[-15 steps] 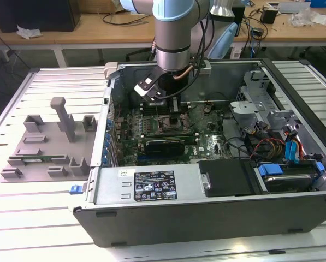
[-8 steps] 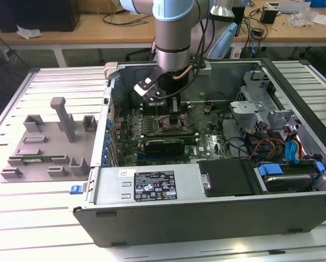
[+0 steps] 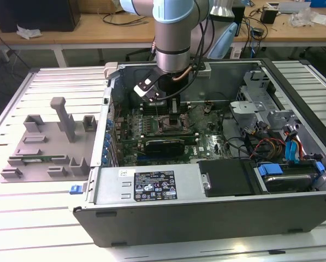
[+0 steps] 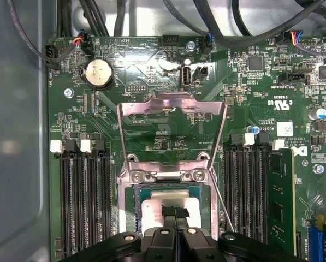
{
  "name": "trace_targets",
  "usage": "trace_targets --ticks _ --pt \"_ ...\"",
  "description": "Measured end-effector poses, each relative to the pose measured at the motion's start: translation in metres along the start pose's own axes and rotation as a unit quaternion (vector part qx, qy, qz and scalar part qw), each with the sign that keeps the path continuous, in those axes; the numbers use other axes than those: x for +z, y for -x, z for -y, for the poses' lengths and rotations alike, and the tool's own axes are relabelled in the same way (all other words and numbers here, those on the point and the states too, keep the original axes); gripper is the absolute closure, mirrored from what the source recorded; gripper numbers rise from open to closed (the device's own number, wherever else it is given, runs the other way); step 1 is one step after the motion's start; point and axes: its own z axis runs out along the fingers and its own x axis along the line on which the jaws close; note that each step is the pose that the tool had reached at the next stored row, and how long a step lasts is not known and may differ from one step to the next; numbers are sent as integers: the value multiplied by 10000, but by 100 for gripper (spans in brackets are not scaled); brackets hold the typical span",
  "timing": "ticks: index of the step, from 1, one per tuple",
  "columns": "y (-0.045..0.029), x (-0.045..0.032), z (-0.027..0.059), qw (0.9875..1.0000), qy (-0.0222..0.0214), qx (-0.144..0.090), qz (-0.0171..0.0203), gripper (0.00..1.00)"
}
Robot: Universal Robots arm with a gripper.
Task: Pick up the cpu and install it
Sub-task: 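Place the cpu into insertion slot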
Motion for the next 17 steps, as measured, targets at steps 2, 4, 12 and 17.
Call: trace_targets --ticks 2,4,12,17 --pt "-1 4 0 10000 1 4 -2 89" --pt "-1 8 0 10000 0 7 -1 89" --pt "-1 -21 -1 10000 2 8 -4 89" --pt "1 -56 -3 10000 1 8 -3 89"
